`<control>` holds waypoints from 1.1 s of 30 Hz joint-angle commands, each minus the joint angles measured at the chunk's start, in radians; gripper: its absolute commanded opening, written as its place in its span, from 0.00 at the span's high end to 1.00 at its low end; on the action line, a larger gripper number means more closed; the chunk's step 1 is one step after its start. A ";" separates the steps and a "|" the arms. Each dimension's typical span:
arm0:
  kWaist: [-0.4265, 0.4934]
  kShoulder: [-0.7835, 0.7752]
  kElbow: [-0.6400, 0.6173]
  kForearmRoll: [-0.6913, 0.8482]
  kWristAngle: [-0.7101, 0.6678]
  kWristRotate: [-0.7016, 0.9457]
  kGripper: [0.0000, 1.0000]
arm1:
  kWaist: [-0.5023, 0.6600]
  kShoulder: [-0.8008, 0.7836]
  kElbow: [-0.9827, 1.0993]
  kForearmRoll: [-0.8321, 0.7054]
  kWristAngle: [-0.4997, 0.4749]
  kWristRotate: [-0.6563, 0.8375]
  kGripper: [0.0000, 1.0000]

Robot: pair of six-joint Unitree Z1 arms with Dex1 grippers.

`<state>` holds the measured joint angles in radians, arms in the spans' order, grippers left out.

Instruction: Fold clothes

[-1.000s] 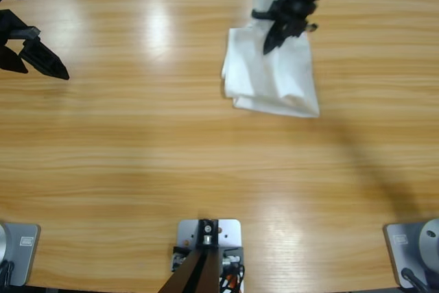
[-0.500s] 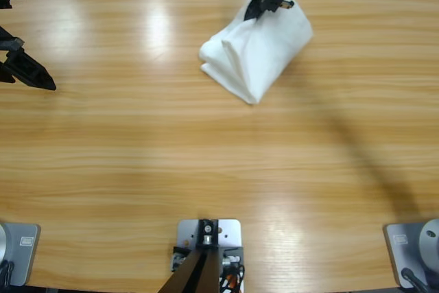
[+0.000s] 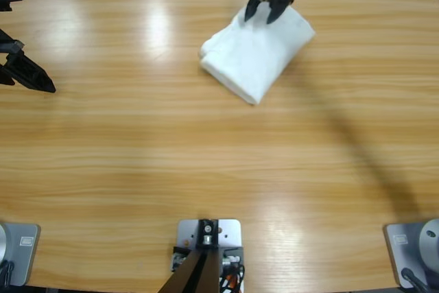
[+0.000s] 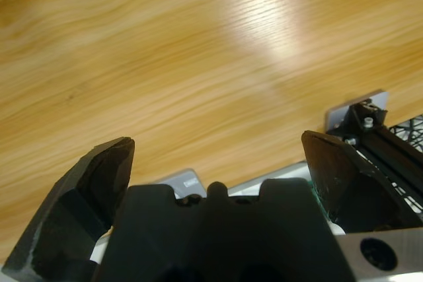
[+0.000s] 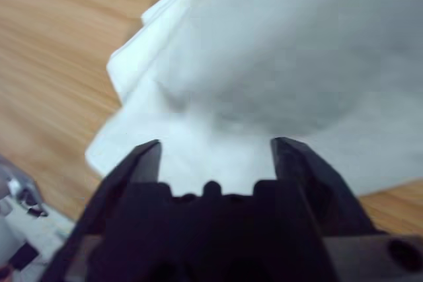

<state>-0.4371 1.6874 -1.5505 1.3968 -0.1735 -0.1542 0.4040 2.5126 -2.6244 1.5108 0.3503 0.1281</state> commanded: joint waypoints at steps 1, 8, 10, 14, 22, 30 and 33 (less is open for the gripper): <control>-0.018 -0.001 0.067 -0.076 -0.039 0.014 0.00 | -0.019 -0.262 -0.216 0.099 -0.049 -0.155 0.00; -0.201 0.114 -0.073 -0.171 -0.067 0.039 0.00 | -0.109 -0.503 0.234 0.090 -0.037 -0.203 0.00; -0.292 0.184 -0.206 -0.193 -0.021 0.081 0.00 | -0.114 -0.594 0.402 0.051 -0.036 -0.212 0.00; -0.362 0.389 -0.636 -0.224 0.082 0.112 0.00 | -0.115 -0.717 0.600 0.009 -0.011 -0.211 0.00; -0.364 0.828 -1.235 -0.129 -0.018 0.094 0.03 | -0.114 -0.891 0.822 0.009 0.041 -0.203 0.00; -0.328 0.977 -1.390 -0.105 -0.002 0.096 0.04 | -0.089 -0.912 0.888 0.009 0.074 -0.203 0.00; -0.326 1.015 -1.421 -0.104 -0.030 0.097 0.05 | -0.084 -0.914 0.888 0.011 0.092 -0.199 0.00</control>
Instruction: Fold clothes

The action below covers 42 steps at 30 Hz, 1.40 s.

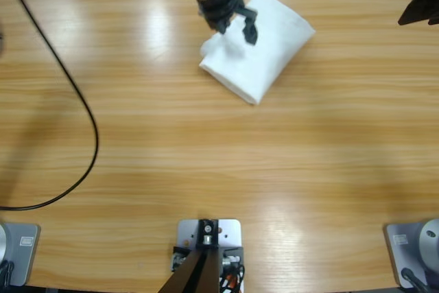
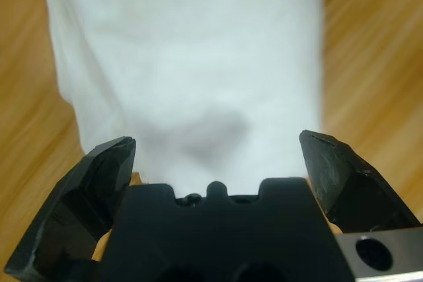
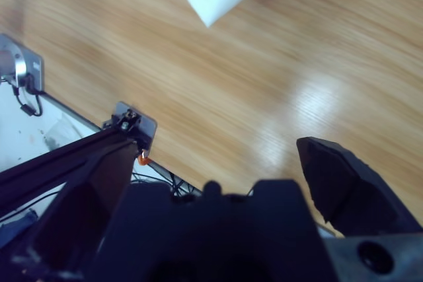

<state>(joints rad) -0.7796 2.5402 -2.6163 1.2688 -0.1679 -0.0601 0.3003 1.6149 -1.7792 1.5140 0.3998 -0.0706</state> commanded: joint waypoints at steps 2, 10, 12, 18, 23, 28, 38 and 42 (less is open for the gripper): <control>0.018 0.185 -0.372 0.023 -0.043 0.002 0.07 | 0.031 -0.020 0.043 0.008 0.050 0.008 0.00; 0.025 0.250 -0.375 0.060 -0.047 -0.018 0.08 | 0.060 -0.027 0.023 0.008 0.078 0.021 0.00; 0.025 0.258 -0.375 0.133 0.000 -0.032 0.10 | 0.062 -0.027 0.019 0.008 0.081 0.022 0.00; 0.120 0.234 -0.401 0.367 0.042 -0.049 0.23 | 0.075 -0.031 0.005 -0.004 0.089 0.040 0.00; 0.203 0.154 -0.338 0.394 0.093 -0.090 0.23 | 0.108 -0.036 0.003 -0.032 0.093 0.066 0.00; 0.321 0.087 -0.126 0.393 0.113 -0.103 0.23 | 0.114 -0.063 0.011 -0.040 0.094 0.072 0.00; 0.364 -0.078 0.222 0.373 0.132 -0.123 0.28 | 0.114 -0.098 0.067 -0.098 0.098 0.085 0.00; 0.304 -0.330 0.337 0.131 0.139 -0.033 0.31 | 0.114 -0.117 0.114 -0.132 0.103 0.087 0.00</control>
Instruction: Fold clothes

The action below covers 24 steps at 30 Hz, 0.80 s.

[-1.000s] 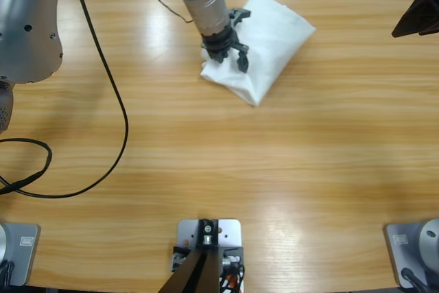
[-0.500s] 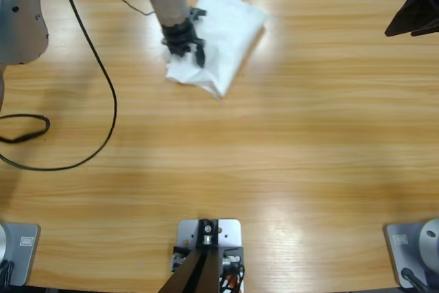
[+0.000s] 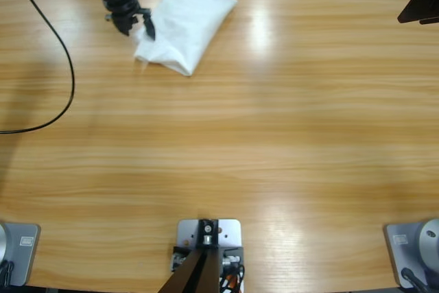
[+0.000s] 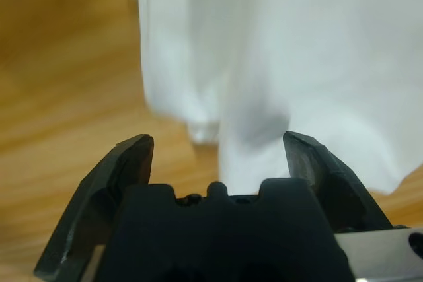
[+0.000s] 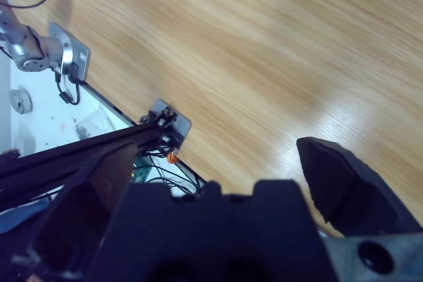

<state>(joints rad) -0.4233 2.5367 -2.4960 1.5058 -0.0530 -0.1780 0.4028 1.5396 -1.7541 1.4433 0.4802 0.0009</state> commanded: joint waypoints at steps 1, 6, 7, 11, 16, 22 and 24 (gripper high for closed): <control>-0.075 -0.340 0.185 -0.128 0.025 0.100 0.31 | 0.011 -0.050 0.103 -0.066 0.024 0.016 0.00; -0.185 -0.148 -0.254 -0.165 0.059 0.120 0.31 | 0.011 -0.079 0.145 -0.067 0.033 0.014 0.00; -0.192 -0.085 -0.349 -0.166 0.059 0.120 0.31 | 0.011 -0.079 0.144 -0.066 0.038 0.014 0.00; -0.188 0.062 -0.458 -0.266 0.067 0.077 0.31 | 0.011 -0.077 0.133 -0.060 0.058 0.011 0.00; -0.165 0.140 -0.521 -0.347 0.070 0.065 0.31 | 0.011 -0.057 0.143 -0.055 0.068 -0.009 0.00; -0.110 0.181 -0.547 -0.349 0.071 0.065 0.30 | 0.012 -0.029 0.153 -0.058 0.086 -0.021 0.00; -0.089 0.197 -0.534 -0.349 0.070 0.055 0.29 | 0.011 -0.024 0.146 -0.058 0.090 -0.021 0.00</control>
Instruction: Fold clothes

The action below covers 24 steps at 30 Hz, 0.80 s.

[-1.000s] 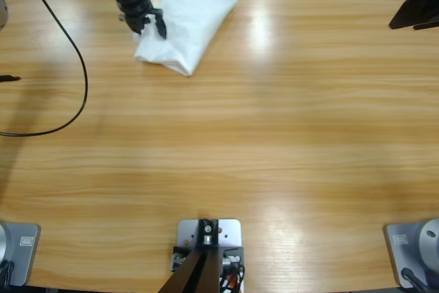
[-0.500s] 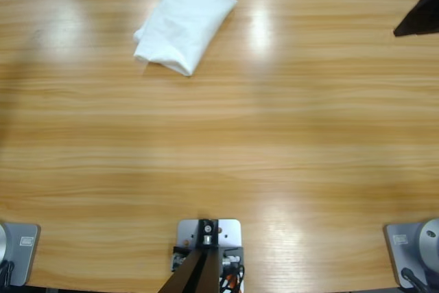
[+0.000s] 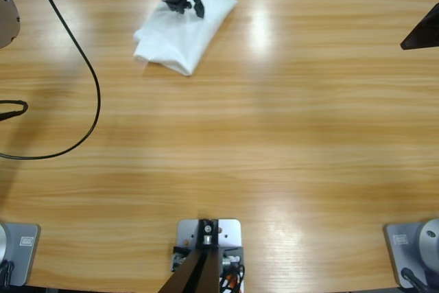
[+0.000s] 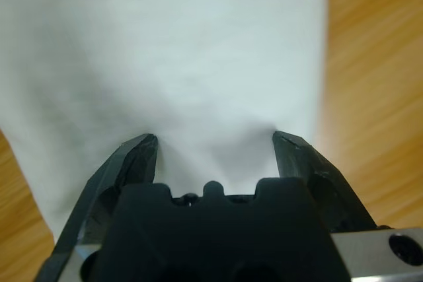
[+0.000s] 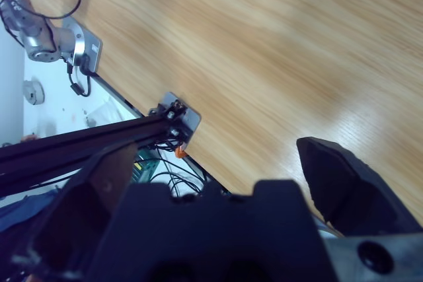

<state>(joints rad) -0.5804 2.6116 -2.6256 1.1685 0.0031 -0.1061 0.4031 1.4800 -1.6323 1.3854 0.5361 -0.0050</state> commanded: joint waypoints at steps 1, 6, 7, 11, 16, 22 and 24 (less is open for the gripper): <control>0.077 0.134 -0.399 -0.010 0.009 -0.026 0.29 | 0.011 0.036 0.021 0.000 0.036 -0.015 0.00; 0.066 0.160 -0.401 0.125 0.008 -0.046 0.30 | 0.011 0.041 -0.006 0.001 0.041 -0.012 0.00; 0.056 0.163 -0.404 0.174 0.008 -0.045 0.30 | 0.011 0.043 -0.012 0.001 0.041 -0.011 0.00; 0.031 0.153 -0.436 0.309 0.012 -0.044 0.40 | 0.011 0.037 -0.035 0.003 0.047 -0.003 0.00; 0.043 0.099 -0.428 0.495 0.043 -0.044 0.40 | 0.013 0.002 -0.038 0.003 0.048 0.009 0.00; 0.121 -0.031 -0.190 0.494 0.049 -0.099 0.40 | 0.013 -0.070 -0.028 0.002 0.046 0.030 0.00; 0.154 -0.063 -0.098 0.494 0.050 -0.116 0.40 | 0.013 -0.101 -0.012 0.001 0.044 0.035 0.00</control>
<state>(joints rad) -0.5157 2.6290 -2.6525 1.4995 0.0366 -0.1680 0.4031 1.4696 -1.6625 1.3854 0.5683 0.0065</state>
